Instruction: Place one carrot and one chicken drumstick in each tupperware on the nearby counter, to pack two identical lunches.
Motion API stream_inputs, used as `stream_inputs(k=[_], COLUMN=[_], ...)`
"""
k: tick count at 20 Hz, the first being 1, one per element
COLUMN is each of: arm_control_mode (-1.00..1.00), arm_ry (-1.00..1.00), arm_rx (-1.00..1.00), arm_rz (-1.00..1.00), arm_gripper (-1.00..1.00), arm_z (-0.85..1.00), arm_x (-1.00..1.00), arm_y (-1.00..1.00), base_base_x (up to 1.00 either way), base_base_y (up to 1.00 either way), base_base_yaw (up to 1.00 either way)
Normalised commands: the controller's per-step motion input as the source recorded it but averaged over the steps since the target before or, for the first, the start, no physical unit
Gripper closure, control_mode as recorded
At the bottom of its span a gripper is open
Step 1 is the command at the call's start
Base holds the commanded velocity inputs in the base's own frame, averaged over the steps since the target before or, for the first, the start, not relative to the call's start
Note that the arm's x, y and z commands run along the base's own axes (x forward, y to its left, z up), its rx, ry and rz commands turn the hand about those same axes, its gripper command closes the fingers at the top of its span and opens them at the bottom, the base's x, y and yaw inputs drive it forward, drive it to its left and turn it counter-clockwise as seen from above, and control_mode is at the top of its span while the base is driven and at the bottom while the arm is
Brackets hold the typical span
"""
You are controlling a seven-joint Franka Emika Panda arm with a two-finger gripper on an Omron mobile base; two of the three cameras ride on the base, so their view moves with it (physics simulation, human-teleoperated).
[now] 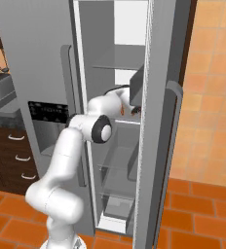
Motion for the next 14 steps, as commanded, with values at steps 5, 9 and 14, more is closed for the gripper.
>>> stream_inputs(k=[5, 9, 14], arm_control_mode=[-1.0, -1.0, -1.0], arm_ry=[-0.11, -0.02, -0.14], arm_rx=[-0.1, -0.15, -0.17], arm_rz=[0.11, 0.1, 0.04], arm_gripper=[1.0, 1.0, 1.0], arm_z=[-0.34, -0.25, 0.38], arm_x=[0.03, -0.69, -0.88], arm_y=[0.0, 0.16, 0.74], base_base_x=[0.0, 0.0, 0.0], base_base_y=[0.0, 0.0, 0.0], base_base_yaw=[0.0, 0.0, 0.0])
